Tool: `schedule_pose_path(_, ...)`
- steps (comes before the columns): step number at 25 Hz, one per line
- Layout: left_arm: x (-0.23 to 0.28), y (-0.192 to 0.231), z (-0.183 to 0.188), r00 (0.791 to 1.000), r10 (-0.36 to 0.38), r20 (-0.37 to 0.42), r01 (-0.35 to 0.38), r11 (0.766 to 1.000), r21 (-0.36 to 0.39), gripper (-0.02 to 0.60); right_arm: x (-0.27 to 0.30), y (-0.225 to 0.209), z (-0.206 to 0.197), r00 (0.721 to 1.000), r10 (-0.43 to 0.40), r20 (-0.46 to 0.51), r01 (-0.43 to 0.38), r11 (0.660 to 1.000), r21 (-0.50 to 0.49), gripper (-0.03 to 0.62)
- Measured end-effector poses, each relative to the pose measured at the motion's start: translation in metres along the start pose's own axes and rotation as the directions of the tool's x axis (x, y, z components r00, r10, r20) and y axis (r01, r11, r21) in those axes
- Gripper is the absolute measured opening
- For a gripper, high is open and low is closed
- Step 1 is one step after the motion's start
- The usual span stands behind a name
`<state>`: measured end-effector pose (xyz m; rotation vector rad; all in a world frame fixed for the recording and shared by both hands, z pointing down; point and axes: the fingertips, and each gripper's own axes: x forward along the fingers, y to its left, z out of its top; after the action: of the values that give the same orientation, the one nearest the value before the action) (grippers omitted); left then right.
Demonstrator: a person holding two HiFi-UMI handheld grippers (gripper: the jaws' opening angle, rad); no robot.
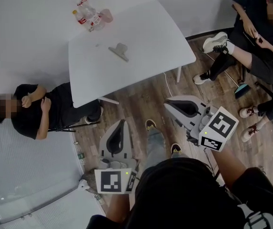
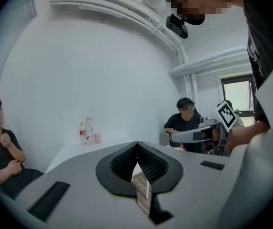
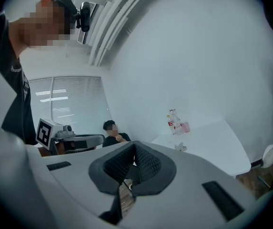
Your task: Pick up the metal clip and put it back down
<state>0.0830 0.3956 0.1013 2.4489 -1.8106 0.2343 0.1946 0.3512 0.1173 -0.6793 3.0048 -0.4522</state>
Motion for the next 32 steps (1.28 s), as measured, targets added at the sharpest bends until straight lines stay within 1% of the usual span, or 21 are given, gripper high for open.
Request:
schedule_pose_path(4,0.019,0.018,0.008,1.000,-0.008,0.002,0.008,1.000,-0.001,0.018,0.016,-0.016,0.008,1.000,-0.011,-0.011,0.011,1.000,-0.006,0.018)
schedule_pose_path(11,0.047,0.043,0.004,1.000,-0.030,-0.010,0.030,0.999,-0.016,0.018,0.034,-0.047,0.009,0.997,-0.059,-0.041,0.059,0.998,-0.011,0.018)
schedule_pose_path(16,0.069,0.070,0.009,0.998,-0.057,-0.007,0.057,0.997,-0.043,0.018,0.061,-0.058,0.019,0.995,-0.082,-0.063,0.081,0.997,-0.017,0.018)
schedule_pose_path(20,0.074,0.084,0.015,0.997,-0.074,0.005,0.075,0.996,-0.052,0.018,0.071,-0.060,0.027,0.992,-0.101,-0.076,0.100,0.995,-0.029,0.018)
schedule_pose_path(22,0.087,0.105,0.017,0.997,-0.081,0.006,0.081,0.995,-0.059,0.018,0.091,-0.072,0.032,0.990,-0.114,-0.086,0.111,0.993,-0.032,0.018)
schedule_pose_path(25,0.124,0.156,0.015,0.996,-0.088,-0.007,0.087,0.993,-0.075,0.018,0.143,-0.101,0.037,0.986,-0.124,-0.110,0.121,0.992,-0.027,0.018)
schedule_pose_path(27,0.144,0.182,0.013,0.996,-0.090,-0.012,0.088,0.993,-0.082,0.018,0.170,-0.116,0.041,0.984,-0.127,-0.121,0.125,0.992,-0.030,0.018)
schedule_pose_path(29,0.148,0.193,0.013,0.996,-0.090,-0.006,0.089,0.992,-0.085,0.018,0.181,-0.118,0.044,0.984,-0.130,-0.122,0.126,0.991,-0.041,0.018)
schedule_pose_path(32,0.139,0.196,0.016,0.996,-0.094,0.013,0.095,0.992,-0.079,0.018,0.182,-0.108,0.050,0.985,-0.133,-0.113,0.126,0.990,-0.070,0.018)
